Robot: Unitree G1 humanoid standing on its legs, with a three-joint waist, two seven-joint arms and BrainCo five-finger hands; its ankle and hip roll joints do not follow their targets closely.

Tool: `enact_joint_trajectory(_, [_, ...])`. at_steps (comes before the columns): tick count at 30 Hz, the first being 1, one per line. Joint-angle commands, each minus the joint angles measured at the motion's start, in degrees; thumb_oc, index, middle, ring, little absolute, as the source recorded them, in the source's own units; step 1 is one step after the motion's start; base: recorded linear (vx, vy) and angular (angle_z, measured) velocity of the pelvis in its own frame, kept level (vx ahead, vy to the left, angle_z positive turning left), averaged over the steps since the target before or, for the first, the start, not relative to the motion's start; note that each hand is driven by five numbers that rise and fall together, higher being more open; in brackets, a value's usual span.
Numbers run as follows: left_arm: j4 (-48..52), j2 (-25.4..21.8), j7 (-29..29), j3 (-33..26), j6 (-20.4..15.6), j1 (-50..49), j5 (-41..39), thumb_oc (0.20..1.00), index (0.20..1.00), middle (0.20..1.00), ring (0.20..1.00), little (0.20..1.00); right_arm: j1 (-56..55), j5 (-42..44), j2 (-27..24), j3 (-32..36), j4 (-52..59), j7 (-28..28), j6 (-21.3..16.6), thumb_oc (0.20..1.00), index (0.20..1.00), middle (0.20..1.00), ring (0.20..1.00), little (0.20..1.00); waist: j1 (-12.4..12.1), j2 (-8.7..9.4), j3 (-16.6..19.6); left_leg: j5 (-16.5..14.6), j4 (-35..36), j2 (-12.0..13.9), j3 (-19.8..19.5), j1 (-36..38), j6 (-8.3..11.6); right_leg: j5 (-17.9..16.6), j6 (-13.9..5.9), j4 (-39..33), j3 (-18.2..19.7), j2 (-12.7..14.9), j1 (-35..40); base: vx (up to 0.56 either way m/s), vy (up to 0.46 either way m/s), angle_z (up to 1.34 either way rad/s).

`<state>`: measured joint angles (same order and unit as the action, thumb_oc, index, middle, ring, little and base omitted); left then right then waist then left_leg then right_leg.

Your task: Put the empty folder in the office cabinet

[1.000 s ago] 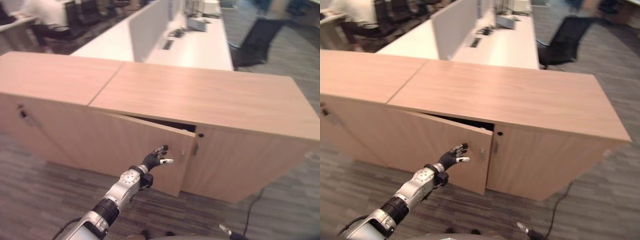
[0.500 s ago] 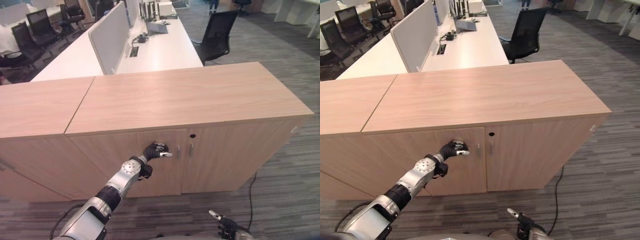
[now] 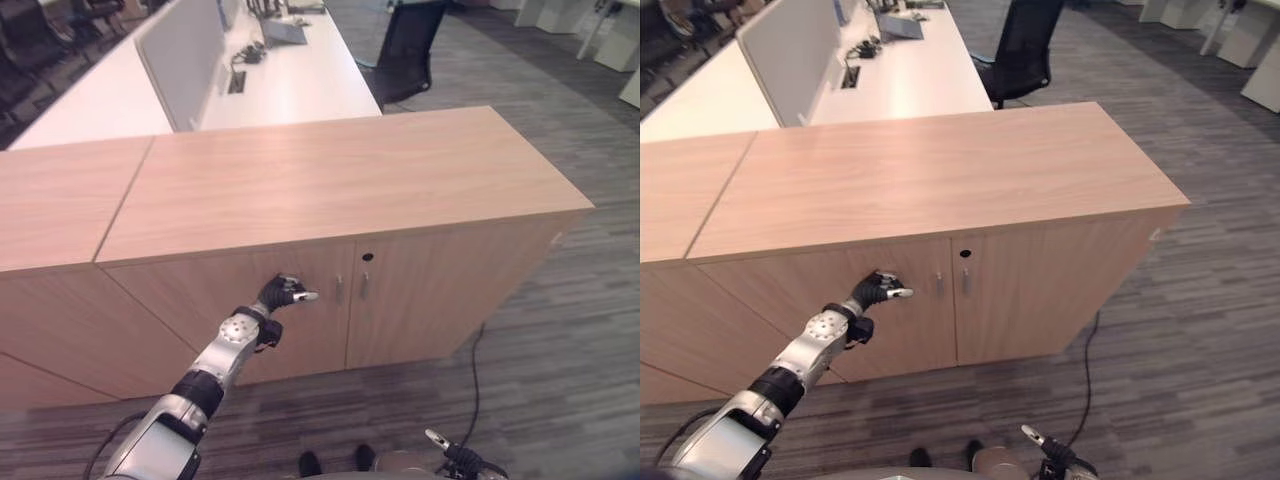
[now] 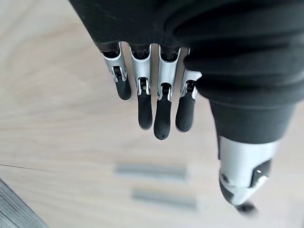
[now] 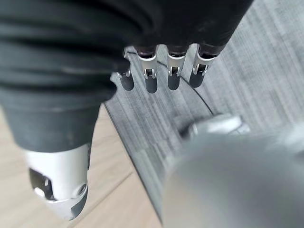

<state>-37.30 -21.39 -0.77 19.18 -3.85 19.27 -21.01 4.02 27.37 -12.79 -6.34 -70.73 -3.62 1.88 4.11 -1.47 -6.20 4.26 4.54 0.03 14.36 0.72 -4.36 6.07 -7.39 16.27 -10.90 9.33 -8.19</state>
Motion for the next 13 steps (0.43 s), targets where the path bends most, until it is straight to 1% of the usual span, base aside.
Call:
enact_joint_trajectory(1, [-0.8, -2.0, 1.3, -5.3, -3.7, 0.4, -4.9, 1.000, 1.000, 1.000, 1.000, 1.000, -2.4, -2.8, 0.6, -0.7, -1.0, -0.3, -0.7, 1.000, 1.000, 1.000, 1.000, 1.000, 0.1, 1.46, 4.1, -7.0, 0.5, -3.4, -7.7, 3.0, 2.56, -7.7, -1.90, -15.4, 4.8, -2.2, 6.8, 0.13, -0.118, 0.04])
enact_joint_trajectory(2, [-0.7, -0.2, 4.4, -7.1, -3.0, -3.9, -10.9, 1.000, 1.000, 1.000, 1.000, 1.000, -2.7, -3.1, 0.9, -0.8, -1.9, -0.8, -0.8, 1.000, 1.000, 1.000, 1.000, 1.000, -0.8, 1.94, 5.4, -7.3, 0.5, -3.3, -7.7, 3.4, 2.83, -7.9, -1.76, -18.8, 4.1, -3.1, 9.0, 0.17, -0.150, 0.35])
enact_joint_trajectory(3, [-1.9, 1.7, 6.1, -8.7, -2.5, -7.1, -13.8, 1.000, 1.000, 1.000, 1.000, 1.000, -2.8, -3.1, 1.2, -0.4, -2.4, -1.1, -0.9, 1.000, 1.000, 1.000, 1.000, 1.000, -1.4, 2.34, 6.0, -7.5, 0.5, -3.0, -8.2, 3.7, 3.13, -8.1, -1.43, -20.8, 3.9, -3.9, 10.4, 0.16, -0.149, 0.24])
enact_joint_trajectory(4, [-2.6, 2.6, 6.5, -9.0, -2.4, -8.2, -14.3, 1.000, 1.000, 1.000, 1.000, 1.000, -2.8, -2.9, 1.4, -0.3, -2.5, -1.1, -1.0, 1.000, 1.000, 1.000, 1.000, 1.000, -1.5, 2.48, 6.2, -7.5, 0.5, -2.8, -8.4, 3.9, 3.28, -7.9, -1.30, -21.3, 3.8, -4.2, 10.9, 0.12, -0.153, 0.24])
enact_joint_trajectory(5, [-4.7, 4.8, 7.6, -9.1, -1.7, -12.1, -14.6, 1.000, 1.000, 1.000, 1.000, 1.000, -3.1, -2.5, 1.6, 0.5, -3.2, -1.1, -1.0, 1.000, 1.000, 1.000, 1.000, 1.000, -1.9, 2.76, 6.3, -7.7, 0.5, -2.3, -9.4, 4.2, 3.70, -7.2, -0.85, -21.3, 3.6, -4.8, 11.5, 0.08, -0.111, 0.13])
enact_joint_trajectory(6, [-5.5, 5.3, 7.9, -9.0, -1.4, -13.2, -14.2, 1.000, 1.000, 1.000, 1.000, 1.000, -3.2, -2.6, 1.7, 0.7, -3.5, -1.0, -1.0, 1.000, 1.000, 1.000, 1.000, 1.000, -1.9, 2.84, 6.2, -7.7, 0.5, -2.2, -9.7, 4.2, 3.78, -7.0, -0.69, -21.3, 3.6, -5.0, 11.7, 0.07, -0.101, 0.10])
enact_joint_trajectory(9, [-8.5, 5.9, 9.0, -7.9, -0.7, -15.8, -11.1, 1.000, 1.000, 1.000, 1.000, 1.000, -2.8, -3.2, 1.5, 0.8, -4.7, -1.0, -0.8, 1.000, 1.000, 1.000, 1.000, 1.000, -1.9, 2.85, 6.1, -7.4, 0.5, -1.9, -10.4, 3.9, 4.04, -6.6, -0.24, -21.3, 3.5, -5.4, 11.6, 0.01, -0.055, 0.15])
enact_joint_trajectory(10, [-13.5, 6.2, 9.3, -7.0, -0.3, -17.6, -6.0, 1.000, 1.000, 1.000, 1.000, 1.000, -2.6, -4.2, 1.4, 0.4, -5.6, -0.9, -0.9, 1.000, 1.000, 1.000, 1.000, 1.000, -2.0, 2.78, 5.8, -7.1, 0.5, -1.5, -10.7, 3.4, 4.27, -6.4, 0.14, -21.3, 3.5, -5.8, 11.3, -0.02, -0.075, 0.07])
enact_joint_trajectory(12, [-24.5, 7.9, 8.7, -9.7, 0.7, -19.1, -2.6, 1.000, 1.000, 1.000, 1.000, 1.000, -2.2, -4.6, 1.1, 0.1, -6.0, -0.6, -1.0, 1.000, 1.000, 1.000, 1.000, 1.000, -2.2, 2.94, 5.5, -6.6, 0.5, -1.2, -11.0, 2.7, 4.51, -6.2, 0.56, -21.3, 3.5, -6.4, 10.8, -0.03, -0.081, 0.03])
enact_joint_trajectory(13, [-28.3, 8.2, 8.2, -10.5, 1.0, -18.9, -0.4, 1.000, 1.000, 1.000, 1.000, 1.000, -1.9, -4.7, 0.9, 0.1, -6.3, -0.6, -1.0, 1.000, 1.000, 1.000, 1.000, 1.000, -2.3, 2.94, 5.5, -6.5, 0.5, -1.1, -11.2, 2.5, 4.60, -6.1, 0.67, -21.3, 3.5, -6.4, 10.6, -0.02, -0.065, 0.03])
